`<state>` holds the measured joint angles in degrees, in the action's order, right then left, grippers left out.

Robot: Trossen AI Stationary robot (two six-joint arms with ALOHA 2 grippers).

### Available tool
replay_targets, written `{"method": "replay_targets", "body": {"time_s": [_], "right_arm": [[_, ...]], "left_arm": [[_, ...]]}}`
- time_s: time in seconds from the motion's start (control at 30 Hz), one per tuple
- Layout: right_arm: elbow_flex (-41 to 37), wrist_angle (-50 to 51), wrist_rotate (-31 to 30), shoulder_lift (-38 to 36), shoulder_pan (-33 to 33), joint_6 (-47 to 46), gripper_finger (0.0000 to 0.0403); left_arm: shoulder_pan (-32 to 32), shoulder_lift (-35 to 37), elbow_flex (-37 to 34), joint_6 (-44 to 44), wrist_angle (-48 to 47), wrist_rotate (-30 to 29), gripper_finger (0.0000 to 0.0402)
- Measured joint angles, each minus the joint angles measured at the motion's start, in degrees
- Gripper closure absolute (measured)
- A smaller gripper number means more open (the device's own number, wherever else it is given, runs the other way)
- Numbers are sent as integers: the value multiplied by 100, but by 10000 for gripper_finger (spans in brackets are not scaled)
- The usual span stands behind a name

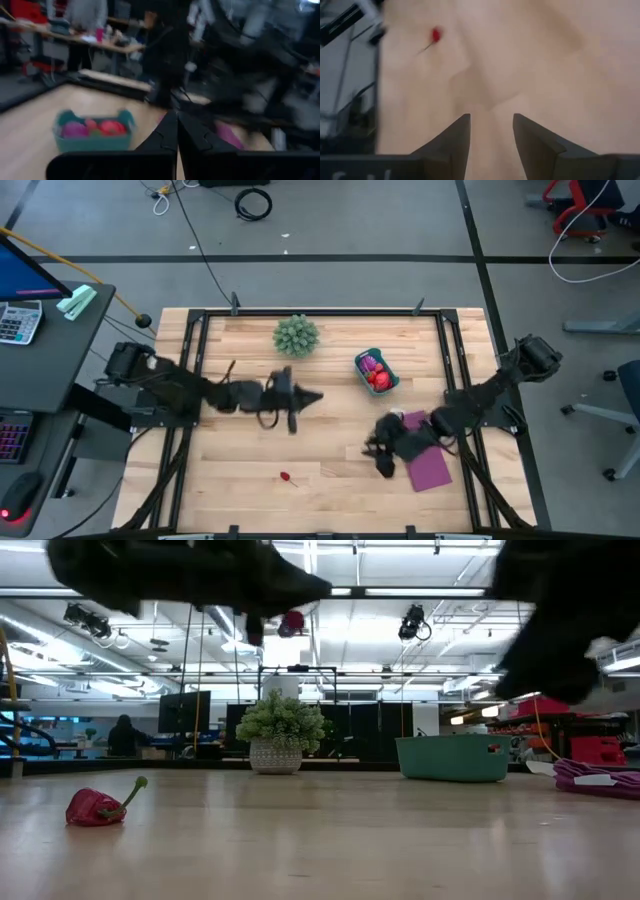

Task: Pick and placing Produce into tupperware
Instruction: Put the red cherry into the blue bin

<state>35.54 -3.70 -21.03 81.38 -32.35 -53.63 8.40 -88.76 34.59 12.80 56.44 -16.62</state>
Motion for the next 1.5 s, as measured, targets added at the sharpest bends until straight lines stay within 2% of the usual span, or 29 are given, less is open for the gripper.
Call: {"method": "replay_targets", "body": {"time_s": [0.1, 0.17, 0.3, 0.4, 0.47, 0.63, 0.77, 0.9, 1.03, 1.33, 1.5], "right_arm": [[1, 1, -105, 0, -457, -170, 245], [1, 9, -457, 0, -635, -130, 245], [1, 10, -1201, 0, -573, 102, 245], [1, 97, -1124, 0, -421, -140, 245], [1, 163, -863, 0, -408, -396, 245], [1, 466, -201, 0, -747, -1445, 245], [1, 851, -384, 0, -1213, -2067, 245], [1, 1174, -577, 0, -1437, -2428, 245], [1, 1241, -765, 0, -1387, -2432, 245], [1, 1237, -750, 0, -1215, -2237, 245], [1, 1237, -750, 0, -1125, -2043, 245]], "left_arm": [[-634, -382, 179, 129, 289, 357, 398], [-958, -819, 535, 300, 412, 817, 397], [-1260, -1949, 1803, 332, 645, 1703, 397], [-1329, -2782, 2934, 357, 434, 2018, 398], [-1365, -3242, 3572, 457, 92, 2089, 396], [-1516, -4031, 4534, 459, -670, 2113, 390], [-1718, -4354, 4745, 647, -710, 2111, 397], [-1900, -4490, 4761, 789, -716, 2110, 385], [-2021, -4564, 4761, 799, -778, 2106, 373], [-2116, -4609, 4761, 729, -948, 2102, 370], [-2117, -4609, 4761, 693, -932, 2102, 341]]}}
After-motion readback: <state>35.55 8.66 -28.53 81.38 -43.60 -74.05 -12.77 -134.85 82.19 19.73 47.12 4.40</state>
